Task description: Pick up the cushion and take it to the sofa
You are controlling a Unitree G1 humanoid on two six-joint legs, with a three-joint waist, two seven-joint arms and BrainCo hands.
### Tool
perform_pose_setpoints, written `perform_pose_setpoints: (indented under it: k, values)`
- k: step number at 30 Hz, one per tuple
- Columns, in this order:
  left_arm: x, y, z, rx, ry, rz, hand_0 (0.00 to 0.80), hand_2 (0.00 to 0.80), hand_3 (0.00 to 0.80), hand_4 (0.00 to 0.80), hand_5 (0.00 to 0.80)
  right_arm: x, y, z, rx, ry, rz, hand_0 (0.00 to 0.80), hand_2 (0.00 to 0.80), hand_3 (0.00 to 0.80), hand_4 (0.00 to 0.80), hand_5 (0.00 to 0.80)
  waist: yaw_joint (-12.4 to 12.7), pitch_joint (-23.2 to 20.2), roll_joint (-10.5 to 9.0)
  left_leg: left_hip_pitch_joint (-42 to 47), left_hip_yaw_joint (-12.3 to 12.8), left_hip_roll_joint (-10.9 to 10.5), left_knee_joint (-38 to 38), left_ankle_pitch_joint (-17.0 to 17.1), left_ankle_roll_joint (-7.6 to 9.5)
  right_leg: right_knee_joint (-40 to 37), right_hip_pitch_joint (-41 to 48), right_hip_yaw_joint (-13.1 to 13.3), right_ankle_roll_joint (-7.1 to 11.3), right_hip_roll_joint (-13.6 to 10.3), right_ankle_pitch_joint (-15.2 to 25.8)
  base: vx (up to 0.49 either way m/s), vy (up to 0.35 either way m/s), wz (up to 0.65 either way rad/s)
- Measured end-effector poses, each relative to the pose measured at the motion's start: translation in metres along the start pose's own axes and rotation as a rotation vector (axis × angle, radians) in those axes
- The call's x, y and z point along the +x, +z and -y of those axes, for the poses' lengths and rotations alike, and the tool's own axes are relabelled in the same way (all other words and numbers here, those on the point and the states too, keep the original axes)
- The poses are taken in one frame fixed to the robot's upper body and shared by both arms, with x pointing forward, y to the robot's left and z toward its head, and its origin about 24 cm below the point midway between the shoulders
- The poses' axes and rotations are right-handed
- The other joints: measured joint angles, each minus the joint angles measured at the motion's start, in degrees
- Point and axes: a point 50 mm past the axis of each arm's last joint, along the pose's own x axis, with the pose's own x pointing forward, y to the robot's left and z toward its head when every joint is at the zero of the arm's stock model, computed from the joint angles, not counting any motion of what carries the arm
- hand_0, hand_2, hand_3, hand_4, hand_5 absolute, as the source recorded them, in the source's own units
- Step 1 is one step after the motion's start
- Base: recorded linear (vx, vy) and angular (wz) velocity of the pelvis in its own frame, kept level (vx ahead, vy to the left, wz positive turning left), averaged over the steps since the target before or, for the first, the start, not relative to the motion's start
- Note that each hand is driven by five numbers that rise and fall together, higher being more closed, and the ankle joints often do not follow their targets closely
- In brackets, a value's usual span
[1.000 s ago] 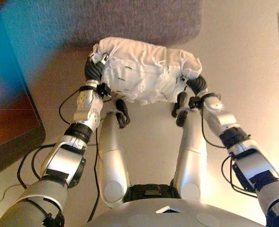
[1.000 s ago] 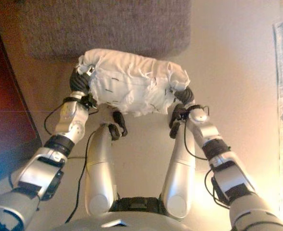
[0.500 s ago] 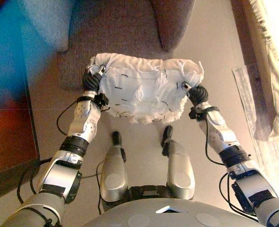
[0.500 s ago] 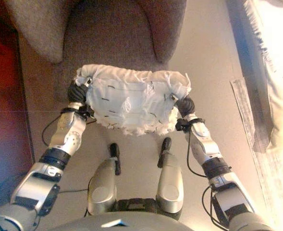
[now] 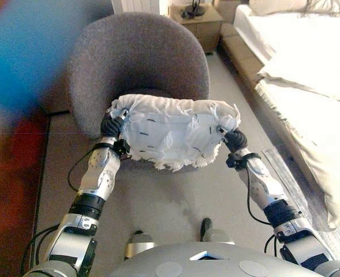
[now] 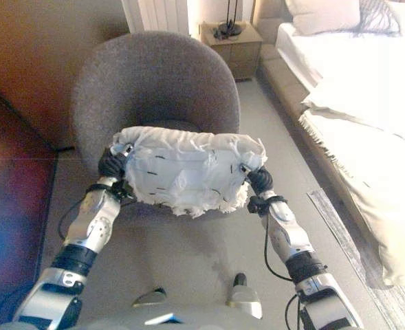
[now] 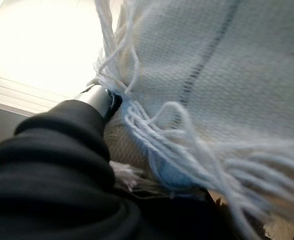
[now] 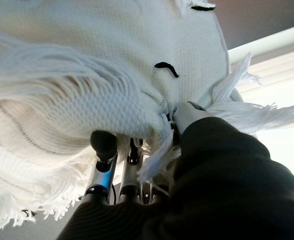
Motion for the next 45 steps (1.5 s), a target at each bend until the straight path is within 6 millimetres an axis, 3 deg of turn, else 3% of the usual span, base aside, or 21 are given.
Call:
perform_pose_setpoints:
  k: [10,13,18,20,21,22,25,27,29,33,35,38,40,41,43,45]
  values:
    - [-0.016,-0.023,-0.014,-0.010,0.025,-0.104,0.800,0.800,0.800,0.800,0.800,-0.005,-0.016,0.000,-0.017,0.007,-0.106,0.800,0.800,0.800,0.800,0.800,0.1,-1.6,-0.51,0.8,0.0,0.2,0.4,-0.2,0.35,0.0,0.5,1.7,-0.54,0.5,0.8,0.003,0.039,-0.08]
    - [-0.016,-0.024,-0.014,-0.007,0.007,-0.113,0.800,0.800,0.800,0.800,0.800,-0.008,-0.020,0.002,0.016,-0.001,-0.121,0.800,0.800,0.800,0.800,0.800,-0.1,-1.7,-0.48,0.8,-0.2,-0.7,-0.2,0.1,0.73,0.3,0.3,1.6,-0.61,-0.4,0.7,-0.016,0.263,0.03]
    - [-0.009,-0.022,-0.009,0.001,-0.004,-0.116,0.800,0.800,0.800,0.800,0.800,-0.007,-0.023,0.003,0.072,-0.013,-0.129,0.800,0.800,0.800,0.800,0.800,-0.2,-2.3,-0.99,0.3,-1.2,-3.4,-0.6,0.7,1.81,5.4,-2.2,1.3,1.07,-3.6,-0.6,-0.040,0.269,0.13]
    - [0.007,-0.019,-0.002,0.029,-0.017,-0.132,0.800,0.800,0.800,0.800,0.800,-0.003,-0.024,0.007,0.084,-0.042,-0.132,0.800,0.800,0.800,0.800,0.800,-0.1,-2.3,-1.66,-2.0,-2.4,-5.4,2.6,-0.7,3.59,12.3,-5.5,1.3,1.70,-6.4,-1.4,-0.046,0.290,0.29]
    - [0.013,-0.018,0.000,0.041,-0.019,-0.135,0.800,0.800,0.800,0.800,0.800,0.000,-0.024,0.008,0.084,-0.052,-0.132,0.800,0.800,0.800,0.800,0.800,-0.3,-1.9,-1.79,-4.2,-2.3,-6.0,6.1,-2.2,5.19,16.2,-7.9,1.7,1.65,-7.6,-1.4,-0.007,0.246,0.25]
    - [0.022,-0.016,0.005,0.064,-0.029,-0.147,0.800,0.800,0.800,0.800,0.800,0.000,-0.025,0.012,0.082,-0.075,-0.136,0.800,0.800,0.800,0.800,0.800,-0.3,-1.4,-1.43,-6.6,-2.5,-6.2,10.8,-4.5,5.71,22.7,-11.1,2.8,1.26,-8.7,0.3,0.042,0.205,0.31]
    - [0.024,-0.017,0.004,0.089,-0.039,-0.162,0.800,0.800,0.800,0.800,0.800,-0.002,-0.033,0.015,0.081,-0.090,-0.168,0.800,0.800,0.800,0.800,0.800,-0.9,0.1,-0.62,-6.1,-4.0,-5.9,13.2,-5.7,7.44,29.6,-13.7,7.3,0.28,-8.7,7.5,0.150,0.077,0.32]
    - [0.024,-0.017,0.004,0.097,-0.053,-0.162,0.800,0.800,0.800,0.800,0.800,-0.002,-0.034,0.015,0.078,-0.090,-0.173,0.800,0.800,0.800,0.800,0.800,-1.5,0.2,-0.83,-6.1,-5.7,-6.0,12.5,-5.0,8.88,34.8,-15.4,9.3,2.54,-7.2,4.7,0.253,-0.117,0.42]
    - [0.023,-0.017,0.005,0.105,-0.064,-0.164,0.800,0.800,0.800,0.800,0.800,-0.001,-0.031,0.016,0.083,-0.081,-0.163,0.800,0.800,0.800,0.800,0.800,-1.4,0.3,-1.11,-6.4,-6.6,-7.2,10.9,-4.3,9.90,29.1,-14.9,9.6,5.65,-5.5,0.2,0.291,-0.211,0.22]
    - [0.023,-0.019,0.007,0.113,-0.072,-0.167,0.800,0.800,0.800,0.800,0.800,-0.002,-0.031,0.018,0.102,-0.078,-0.168,0.800,0.800,0.800,0.800,0.800,-1.9,2.4,-2.07,-6.6,-8.1,-9.7,10.2,-3.4,11.21,9.3,-13.9,10.9,6.62,-3.5,-0.5,0.333,-0.098,0.03]
    - [0.023,-0.018,0.005,0.117,-0.068,-0.167,0.800,0.800,0.800,0.800,0.800,-0.002,-0.031,0.019,0.114,-0.078,-0.178,0.800,0.800,0.800,0.800,0.800,-3.2,4.2,-2.91,-6.1,-9.4,-10.0,9.8,-3.5,11.09,2.8,-14.7,10.9,6.65,-1.9,-0.4,0.439,-0.100,0.25]
    - [0.017,-0.027,0.003,0.102,-0.054,-0.193,0.800,0.800,0.800,0.800,0.800,-0.005,-0.035,0.022,0.123,-0.080,-0.200,0.800,0.800,0.800,0.800,0.800,-3.5,5.1,-4.91,-2.8,-9.4,-10.2,8.1,-4.5,9.44,4.1,-16.7,9.2,6.26,-0.7,-0.3,0.410,-0.106,0.11]
    - [0.008,-0.037,-0.004,0.092,-0.031,-0.222,0.800,0.800,0.800,0.800,0.800,-0.006,-0.037,0.021,0.125,-0.060,-0.207,0.800,0.800,0.800,0.800,0.800,-3.2,4.8,-5.83,1.1,-8.9,-10.3,7.3,-6.4,6.96,9.6,-16.0,6.2,4.75,-0.9,-2.0,0.368,-0.095,-0.13]
    - [0.003,-0.040,-0.008,0.089,-0.020,-0.229,0.800,0.800,0.800,0.800,0.800,-0.006,-0.038,0.020,0.122,-0.047,-0.207,0.800,0.800,0.800,0.800,0.800,-3.0,4.5,-6.27,2.7,-8.6,-10.2,7.2,-7.7,5.60,10.2,-14.8,5.4,2.09,-0.6,-1.7,0.442,-0.111,-0.18]
    - [-0.002,-0.042,-0.003,0.052,-0.017,-0.223,0.800,0.800,0.800,0.800,0.800,-0.006,-0.034,0.025,0.095,-0.044,-0.196,0.800,0.800,0.800,0.800,0.800,-3.3,3.6,-3.05,3.3,-7.7,-6.4,9.1,-10.2,3.39,12.8,-15.3,3.7,0.89,2.7,-0.9,0.546,-0.127,-0.11]
    - [0.001,-0.034,0.003,0.034,-0.034,-0.183,0.800,0.800,0.800,0.800,0.800,-0.006,-0.029,0.029,0.065,-0.044,-0.190,0.800,0.800,0.800,0.800,0.800,-3.4,3.6,-2.18,4.4,-6.7,-3.2,9.8,-11.9,1.55,17.1,-16.1,2.9,-1.19,5.3,-1.4,0.418,-0.161,-0.10]
